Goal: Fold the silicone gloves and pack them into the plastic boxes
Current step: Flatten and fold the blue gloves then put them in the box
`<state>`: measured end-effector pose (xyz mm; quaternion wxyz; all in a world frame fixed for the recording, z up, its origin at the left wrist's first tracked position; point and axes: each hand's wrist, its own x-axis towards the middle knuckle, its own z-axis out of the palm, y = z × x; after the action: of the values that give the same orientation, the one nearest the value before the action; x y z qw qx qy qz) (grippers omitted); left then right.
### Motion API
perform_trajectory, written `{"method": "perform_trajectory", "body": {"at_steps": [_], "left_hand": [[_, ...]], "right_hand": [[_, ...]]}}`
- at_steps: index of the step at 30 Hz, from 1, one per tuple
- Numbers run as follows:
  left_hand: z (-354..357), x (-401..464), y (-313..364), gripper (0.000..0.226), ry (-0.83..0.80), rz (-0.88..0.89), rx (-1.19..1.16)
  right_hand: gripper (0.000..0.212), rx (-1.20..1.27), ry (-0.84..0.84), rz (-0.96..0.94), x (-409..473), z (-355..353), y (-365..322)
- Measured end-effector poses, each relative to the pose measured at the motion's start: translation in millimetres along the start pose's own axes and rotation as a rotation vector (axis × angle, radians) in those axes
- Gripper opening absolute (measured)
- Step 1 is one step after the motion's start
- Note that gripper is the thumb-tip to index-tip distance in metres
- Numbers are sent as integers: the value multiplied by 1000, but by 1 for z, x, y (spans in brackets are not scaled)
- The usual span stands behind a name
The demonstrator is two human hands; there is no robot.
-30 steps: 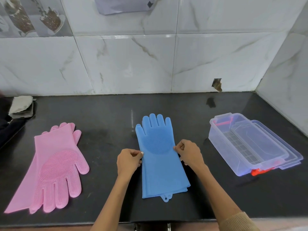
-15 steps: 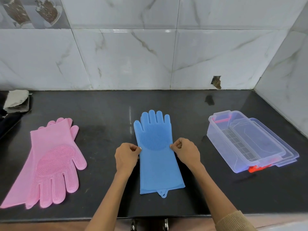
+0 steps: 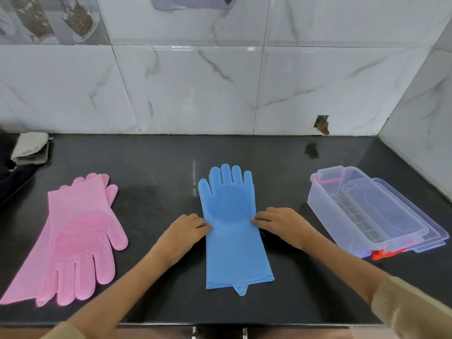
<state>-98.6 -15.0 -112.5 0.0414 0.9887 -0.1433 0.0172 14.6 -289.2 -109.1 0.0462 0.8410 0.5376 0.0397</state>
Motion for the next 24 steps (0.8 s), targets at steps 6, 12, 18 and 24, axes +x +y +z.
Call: {"method": "perform_trajectory", "body": {"at_steps": [6, 12, 18, 24], "left_hand": [[-22, 9, -11, 59, 39, 546, 427], [-22, 22, -33, 51, 21, 807, 486], [-9, 29, -42, 55, 87, 821, 443], [-6, 35, -33, 15, 224, 520, 258]], "right_hand": [[61, -213, 177, -421, 5, -12, 6], [41, -233, 141, -696, 16, -26, 25], [15, -265, 103, -755, 23, -22, 29], [25, -189, 14, -496, 26, -23, 27]]}}
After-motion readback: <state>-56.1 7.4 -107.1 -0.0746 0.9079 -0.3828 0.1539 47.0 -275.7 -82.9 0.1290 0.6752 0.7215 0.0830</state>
